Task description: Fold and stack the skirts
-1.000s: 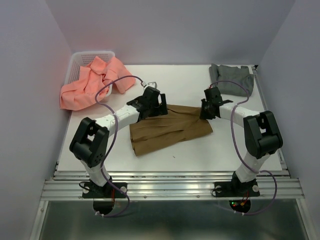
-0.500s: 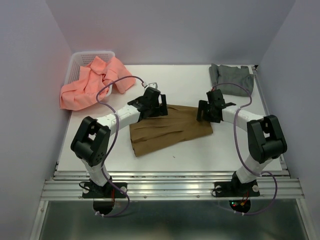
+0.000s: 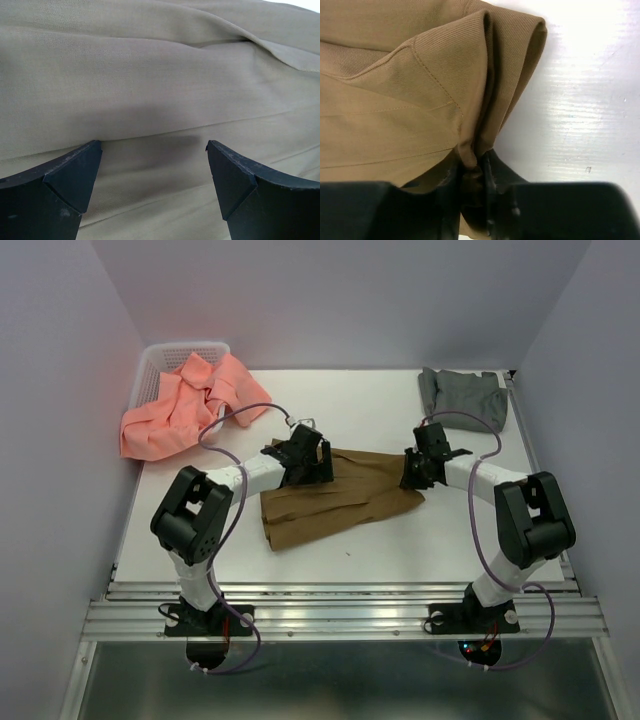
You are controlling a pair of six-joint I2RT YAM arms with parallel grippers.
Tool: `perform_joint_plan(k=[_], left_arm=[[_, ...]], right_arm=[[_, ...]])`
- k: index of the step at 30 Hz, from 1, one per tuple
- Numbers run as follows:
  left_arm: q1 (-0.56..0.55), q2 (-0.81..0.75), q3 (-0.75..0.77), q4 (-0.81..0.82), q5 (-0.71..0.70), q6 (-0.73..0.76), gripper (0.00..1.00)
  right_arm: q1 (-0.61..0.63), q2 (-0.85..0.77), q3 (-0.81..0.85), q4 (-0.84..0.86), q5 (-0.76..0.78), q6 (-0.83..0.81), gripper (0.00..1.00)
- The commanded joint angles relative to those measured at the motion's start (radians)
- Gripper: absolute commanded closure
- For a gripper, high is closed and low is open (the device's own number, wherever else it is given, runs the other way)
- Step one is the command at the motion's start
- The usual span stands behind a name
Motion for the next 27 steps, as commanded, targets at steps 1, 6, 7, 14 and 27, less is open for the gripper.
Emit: perform_joint_plan(k=[1, 6, 7, 14, 27], left_arm=[[-0.007, -0.002, -0.013, 0.028, -0.007, 0.01, 0.01], [-0.01, -0.019, -0.012, 0.036, 0.01, 0.022, 0.01], [-0.013, -0.022, -0.01, 0.036, 0.01, 0.025, 0.01], [-0.045, -0.07, -0.001, 0.008, -0.01, 0.043, 0.01], [-0.168, 0.008, 0.1, -0.072, -0.045, 0.066, 0.61]], right_arm=[[-0.006, 0.013, 0.001, -0.03, 0.012, -0.014, 0.87], [-0.006, -0.039, 0.028, -0.064, 0.06, -0.041, 0.99], [-0.006, -0.047, 0.046, -0.077, 0.068, -0.047, 0.99], [-0.006, -0.15, 0.1, -0.154, 0.132, -0.106, 0.99], [0.003, -0.268, 0.185, -0.231, 0.152, -0.136, 0.99]])
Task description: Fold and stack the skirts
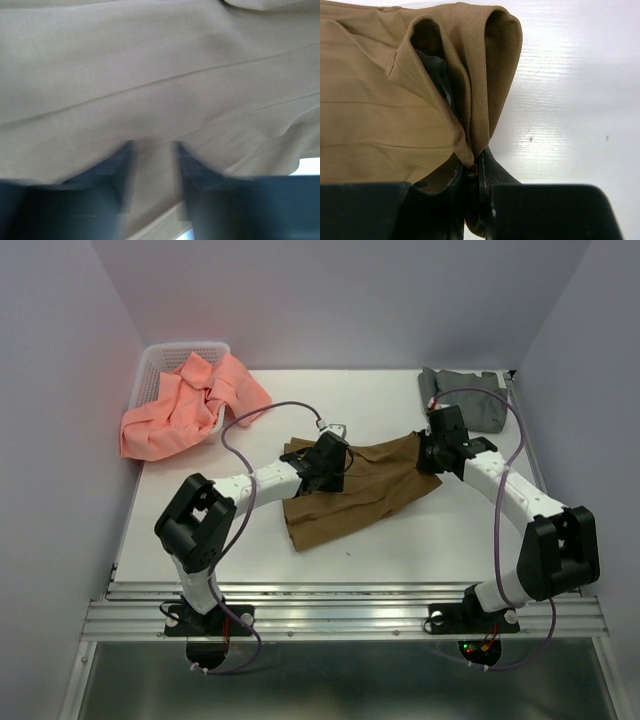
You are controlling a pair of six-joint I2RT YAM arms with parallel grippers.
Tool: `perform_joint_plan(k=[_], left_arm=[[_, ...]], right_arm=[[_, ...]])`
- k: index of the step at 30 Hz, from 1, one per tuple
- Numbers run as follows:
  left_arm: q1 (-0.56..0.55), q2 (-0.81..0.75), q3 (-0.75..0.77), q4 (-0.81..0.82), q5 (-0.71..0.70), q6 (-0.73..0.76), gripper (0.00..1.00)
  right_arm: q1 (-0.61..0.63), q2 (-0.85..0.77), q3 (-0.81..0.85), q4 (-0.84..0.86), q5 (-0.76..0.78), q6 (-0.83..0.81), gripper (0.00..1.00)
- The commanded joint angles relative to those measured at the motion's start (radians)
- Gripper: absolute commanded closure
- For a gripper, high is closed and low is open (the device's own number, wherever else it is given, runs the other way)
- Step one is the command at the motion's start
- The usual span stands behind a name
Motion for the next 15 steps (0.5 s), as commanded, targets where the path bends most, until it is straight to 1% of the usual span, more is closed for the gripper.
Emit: perform_joint_plan(k=[1, 3, 4, 5, 6, 9, 13, 15], left_arm=[[-0.021, 0.037, 0.055, -0.019, -0.013, 0.02, 0.67], [-0.035, 0.049, 0.055, 0.024, 0.02, 0.022, 0.77], [-0.039, 0.057, 0.055, 0.041, 0.038, 0.02, 0.77], [-0.04, 0.065, 0.055, 0.056, 0.052, 0.016, 0.8], [-0.041, 0.074, 0.062, 0.067, 0.078, 0.011, 0.84], [-0.041, 0.133, 0.078, 0.085, 0.09, -0.006, 0.96], [-0.041, 0.167, 0.079, 0.114, 0.113, -0.012, 0.98], [-0.041, 0.177, 0.075, 0.13, 0.123, -0.027, 1.0]], right_arm=[[0.011, -0.055, 0.073, -0.018, 0.036, -0.021, 1.0], [0.026, -0.062, 0.082, -0.021, 0.018, -0.028, 0.99], [0.043, -0.067, 0.085, -0.021, 0.007, -0.031, 0.99], [0.053, -0.07, 0.086, -0.021, -0.004, -0.033, 0.99], [0.053, -0.073, 0.088, -0.026, -0.015, -0.033, 0.99], [0.086, -0.097, 0.1, -0.043, -0.016, -0.028, 0.99], [0.109, -0.127, 0.126, -0.061, -0.055, -0.012, 0.99], [0.129, -0.111, 0.143, -0.09, -0.067, 0.02, 0.99]])
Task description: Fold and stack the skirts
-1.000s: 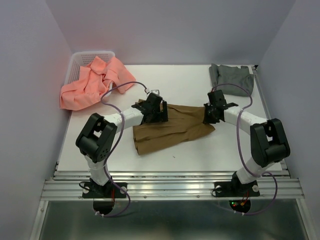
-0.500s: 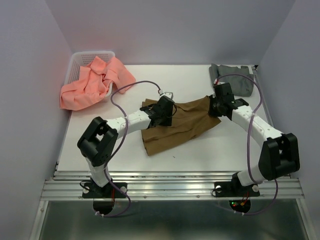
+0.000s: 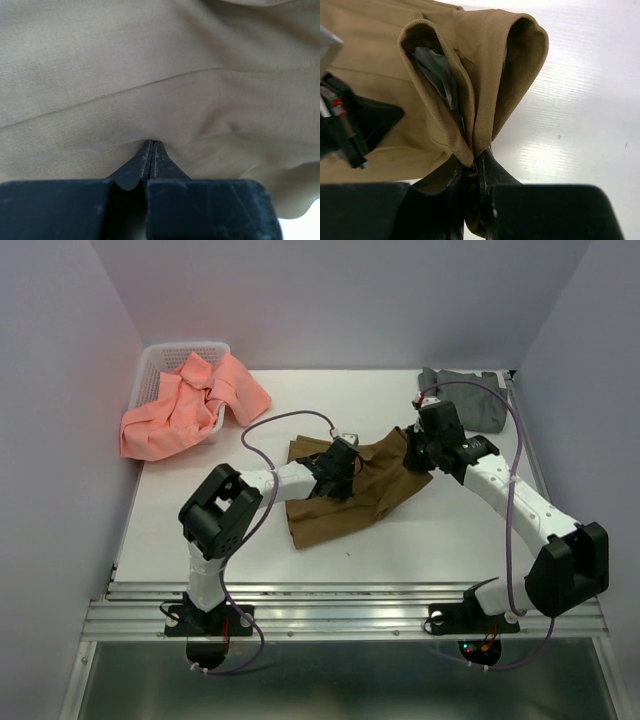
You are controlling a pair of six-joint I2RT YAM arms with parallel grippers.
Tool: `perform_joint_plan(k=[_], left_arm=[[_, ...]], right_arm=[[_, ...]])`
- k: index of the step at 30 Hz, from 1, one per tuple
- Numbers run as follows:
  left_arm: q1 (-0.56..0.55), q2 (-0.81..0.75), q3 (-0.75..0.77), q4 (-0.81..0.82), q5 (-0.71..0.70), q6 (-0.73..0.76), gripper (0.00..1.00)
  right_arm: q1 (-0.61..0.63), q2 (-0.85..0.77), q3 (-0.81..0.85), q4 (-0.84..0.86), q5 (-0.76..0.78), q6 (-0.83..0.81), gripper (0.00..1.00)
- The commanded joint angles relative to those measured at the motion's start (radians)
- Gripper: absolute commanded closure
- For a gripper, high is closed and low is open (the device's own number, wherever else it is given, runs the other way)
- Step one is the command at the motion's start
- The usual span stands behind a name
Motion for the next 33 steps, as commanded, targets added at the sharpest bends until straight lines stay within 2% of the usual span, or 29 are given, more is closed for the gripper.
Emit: perform_joint_plan(k=[1, 6, 13, 17, 28, 33], left_arm=[[-0.005, 0.013, 0.023, 0.048, 0.038, -0.028, 1.0], [-0.005, 0.021, 0.001, 0.063, 0.027, -0.053, 1.0], [-0.005, 0.022, -0.025, 0.07, 0.023, -0.095, 1.0], [-0.005, 0.002, -0.046, 0.112, 0.027, -0.12, 1.0], [-0.005, -0.05, -0.108, 0.174, 0.029, -0.198, 1.0], [-0.005, -0.123, -0.089, 0.124, -0.019, -0.2, 1.0]], right_arm=[[0.033, -0.018, 0.104, -0.026, -0.035, 0.042, 0.99], [0.144, 0.035, 0.184, -0.095, 0.02, 0.117, 0.99], [0.219, 0.085, 0.264, -0.136, 0.063, 0.276, 1.0], [0.245, 0.121, 0.251, -0.115, 0.053, 0.329, 1.0], [0.245, 0.129, 0.123, 0.088, -0.012, 0.507, 0.99], [0.245, 0.146, 0.106, 0.097, 0.006, 0.52, 0.99]])
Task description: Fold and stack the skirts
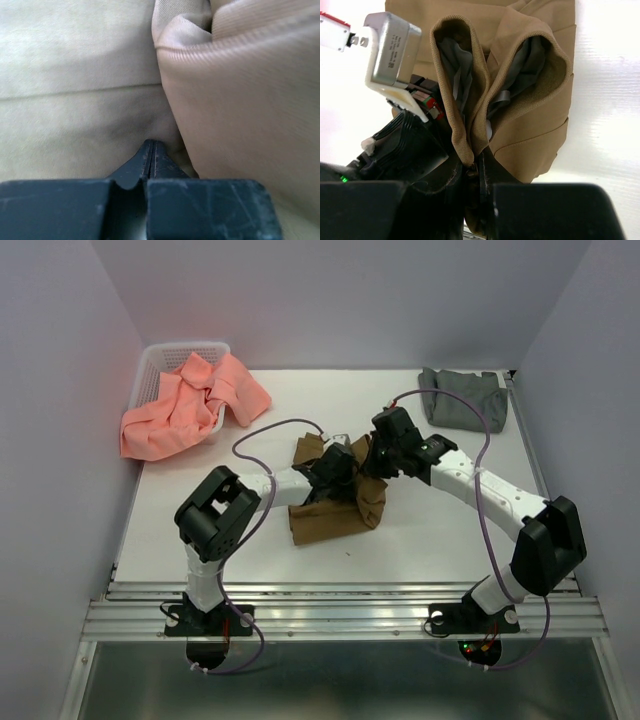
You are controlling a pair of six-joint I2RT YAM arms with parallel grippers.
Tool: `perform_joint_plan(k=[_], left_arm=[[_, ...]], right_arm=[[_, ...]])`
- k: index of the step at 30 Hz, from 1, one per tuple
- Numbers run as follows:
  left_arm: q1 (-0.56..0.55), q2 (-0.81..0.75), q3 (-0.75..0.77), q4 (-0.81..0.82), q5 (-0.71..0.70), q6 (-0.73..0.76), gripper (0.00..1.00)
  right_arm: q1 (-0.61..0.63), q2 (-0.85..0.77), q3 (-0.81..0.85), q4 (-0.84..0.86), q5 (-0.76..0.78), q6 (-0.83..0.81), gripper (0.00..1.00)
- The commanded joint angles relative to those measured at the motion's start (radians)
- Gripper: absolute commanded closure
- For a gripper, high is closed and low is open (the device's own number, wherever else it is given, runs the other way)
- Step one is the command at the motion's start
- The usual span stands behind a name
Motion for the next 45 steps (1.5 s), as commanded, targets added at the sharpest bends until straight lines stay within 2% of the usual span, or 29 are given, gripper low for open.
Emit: perform_joint_plan(k=[1, 4, 7, 16, 22, 34, 40, 45], left_arm=[[-0.005, -0.118, 0.009, -0.06, -0.05, -0.009, 1.0], [-0.005, -0.178, 0.02, -0.091, -0.086, 0.006, 1.0], [-0.003, -0.226, 0.035, -0.194, -0.133, 0.009, 1.0], [0.05, -0.319, -0.098, -0.27, -0.242, -0.015, 1.0], [0.113, -0.336, -0.198, -0.211, -0.215, -0.005, 1.0], [0.115, -0.229, -0.271, -0.117, -0.15, -0.011, 1.0], [0.115, -0.231, -0.285, -0.1, -0.138, -0.017, 1.0], [0.115, -0.232, -0.293, -0.1, -0.13, -0.024, 1.0]], right_arm=[[0.01, 0.003, -0.007, 0.088, 0.005, 0.053, 0.99], [0.01, -0.004, -0.021, 0.089, 0.013, 0.055, 0.99], [0.01, -0.001, -0.032, 0.089, 0.015, 0.05, 0.99], [0.01, 0.007, -0.016, 0.095, -0.027, 0.033, 0.99], [0.01, 0.009, -0.007, 0.109, -0.028, 0.043, 0.99], [0.01, -0.08, 0.033, 0.057, -0.008, 0.023, 0.99], [0.01, -0.093, 0.048, 0.055, -0.073, 0.018, 0.99], [0.019, -0.039, 0.047, 0.089, -0.148, 0.03, 0.99]])
